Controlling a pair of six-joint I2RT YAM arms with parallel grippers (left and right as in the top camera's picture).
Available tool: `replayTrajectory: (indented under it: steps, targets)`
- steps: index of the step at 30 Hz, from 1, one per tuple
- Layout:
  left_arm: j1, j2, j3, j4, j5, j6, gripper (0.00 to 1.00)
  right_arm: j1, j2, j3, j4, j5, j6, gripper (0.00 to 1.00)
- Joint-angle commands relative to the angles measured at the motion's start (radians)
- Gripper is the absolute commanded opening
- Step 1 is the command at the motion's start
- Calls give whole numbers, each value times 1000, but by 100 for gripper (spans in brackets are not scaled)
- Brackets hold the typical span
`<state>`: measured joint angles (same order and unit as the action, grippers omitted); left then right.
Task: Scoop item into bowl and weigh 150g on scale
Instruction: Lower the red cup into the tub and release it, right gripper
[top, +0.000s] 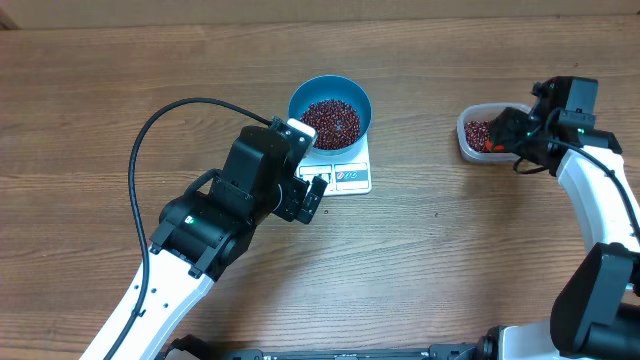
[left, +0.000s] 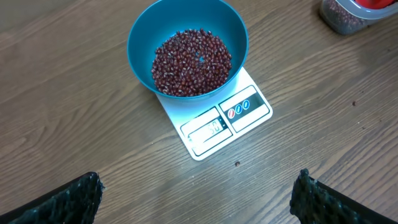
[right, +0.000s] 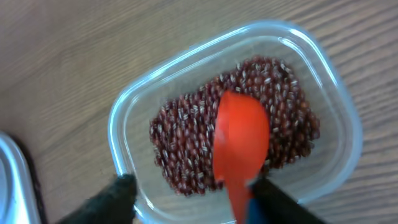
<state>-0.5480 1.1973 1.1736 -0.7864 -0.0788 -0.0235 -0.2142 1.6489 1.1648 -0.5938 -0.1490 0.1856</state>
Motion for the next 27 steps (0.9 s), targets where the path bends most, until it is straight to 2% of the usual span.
replayTrajectory:
  steps: [1, 6, 15, 27]
  targets:
    - [5, 5, 2, 1, 2, -10, 100, -3, 3, 14, -13, -2, 5, 75]
    - [5, 5, 2, 1, 2, -10, 100, -4, 3, 14, -64, -2, 4, 100]
    - [5, 5, 2, 1, 2, -10, 100, -4, -13, 17, -147, 25, -66, 100]
    - [5, 5, 2, 1, 2, -10, 100, -4, -113, 188, -335, 78, -322, 100]
